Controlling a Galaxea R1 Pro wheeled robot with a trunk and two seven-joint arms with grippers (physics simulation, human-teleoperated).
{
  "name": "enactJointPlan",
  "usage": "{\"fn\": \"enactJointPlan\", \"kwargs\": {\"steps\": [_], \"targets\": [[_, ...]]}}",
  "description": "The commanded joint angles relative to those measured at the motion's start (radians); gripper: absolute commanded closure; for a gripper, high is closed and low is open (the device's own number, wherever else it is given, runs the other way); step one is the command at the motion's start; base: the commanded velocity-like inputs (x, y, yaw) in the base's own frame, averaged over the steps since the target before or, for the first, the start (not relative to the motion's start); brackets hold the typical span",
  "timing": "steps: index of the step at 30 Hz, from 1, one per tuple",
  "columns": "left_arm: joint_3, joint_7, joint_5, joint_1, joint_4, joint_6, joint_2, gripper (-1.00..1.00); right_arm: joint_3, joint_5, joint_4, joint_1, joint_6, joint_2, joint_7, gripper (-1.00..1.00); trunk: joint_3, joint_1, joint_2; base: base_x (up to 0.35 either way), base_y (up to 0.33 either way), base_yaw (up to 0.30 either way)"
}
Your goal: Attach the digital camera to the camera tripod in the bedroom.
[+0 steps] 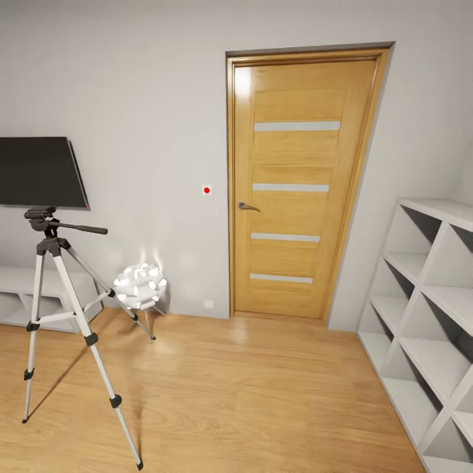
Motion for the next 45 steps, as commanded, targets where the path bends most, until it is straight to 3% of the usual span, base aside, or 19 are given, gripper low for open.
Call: {"fn": "enactJointPlan", "kwargs": {"steps": [1, 6, 12, 13, 14, 15, 17, 21, 22, 26, 31, 38, 41, 45], "targets": [[0.002, 0.000, 0.003, 0.000, -0.059, 0.025, 0.019, -1.00, 0.007, 0.013, -0.022, 0.002, -0.003, -0.001, 0.003, -1.00, -0.001, 0.000, -0.001, 0.000, 0.000, 0.000], [0.003, -0.002, 0.008, -0.003, -0.221, 0.184, 0.071, -1.00, 0.012, 0.018, -0.145, 0.001, 0.039, -0.003, 0.005, -1.00, -0.001, 0.000, -0.001, 0.000, 0.000, 0.000], [0.004, -0.001, 0.010, -0.042, -0.431, 0.481, 0.116, -1.00, 0.013, 0.017, -0.398, -0.002, 0.215, -0.002, 0.011, -1.00, -0.001, 0.000, -0.001, 0.000, 0.000, 0.000], [0.005, 0.000, 0.009, -0.074, -0.503, 0.570, 0.124, -1.00, 0.012, 0.015, -0.497, -0.004, 0.295, -0.001, 0.013, -1.00, -0.001, 0.000, -0.001, 0.000, 0.000, 0.000], [0.005, 0.000, 0.009, -0.093, -0.536, 0.610, 0.126, -1.00, 0.012, 0.012, -0.545, -0.006, 0.336, -0.001, 0.013, -1.00, -0.001, 0.000, -0.001, 0.000, 0.000, 0.000], [0.007, 0.000, 0.010, -0.209, -0.662, 0.757, 0.125, -1.00, 0.007, -0.040, -0.743, -0.054, 0.522, 0.002, 0.014, -1.00, -0.001, 0.000, -0.001, 0.000, 0.000, 0.000], [0.007, 0.000, 0.010, -0.290, -0.699, 0.802, 0.110, -1.00, -0.001, -0.100, -0.802, -0.105, 0.605, -0.001, 0.015, -1.00, -0.001, 0.000, -0.001, 0.000, 0.000, 0.000], [0.006, 0.000, 0.006, -0.379, -0.723, 0.830, 0.072, -1.00, -0.012, -0.194, -0.838, -0.183, 0.671, -0.004, 0.011, -1.00, -0.001, 0.000, -0.001, 0.000, 0.000, 0.000], [0.004, 0.005, 0.002, -0.424, -0.746, 0.836, 0.017, -1.00, -0.018, -0.265, -0.858, -0.248, 0.700, -0.006, 0.010, -1.00, -0.001, 0.000, -0.001, 0.000, 0.000, 0.000], [0.000, 0.046, 0.001, -0.447, -0.789, 0.840, -0.036, -1.00, -0.021, -0.323, -0.907, -0.284, 0.716, -0.001, 0.015, -1.00, -0.001, 0.000, -0.001, 0.000, 0.000, 0.000], [-0.002, 0.133, 0.002, -0.452, -0.852, 0.847, -0.055, -1.00, -0.014, -0.332, -0.985, -0.293, 0.745, 0.000, 0.012, -1.00, -0.001, 0.000, -0.001, 0.000, 0.000, 0.000], [-0.015, 0.236, 0.009, -0.454, -0.898, 0.851, -0.092, -1.00, -0.012, -0.342, -1.056, -0.295, 0.851, 0.002, 0.018, -1.00, -0.001, 0.000, -0.001, 0.000, 0.000, 0.000], [-0.057, 0.264, 0.006, -0.455, -0.904, 0.848, -0.128, -1.00, -0.013, -0.347, -1.070, -0.295, 0.893, 0.003, 0.019, -1.00, -0.001, 0.000, -0.001, 0.000, 0.000, 0.000], [-0.088, 0.270, 0.005, -0.455, -0.908, 0.847, -0.137, -1.00, -0.013, -0.348, -1.070, -0.295, 0.902, 0.003, 0.020, -1.00, -0.001, 0.000, -0.001, 0.000, 0.000, 0.000]]}}
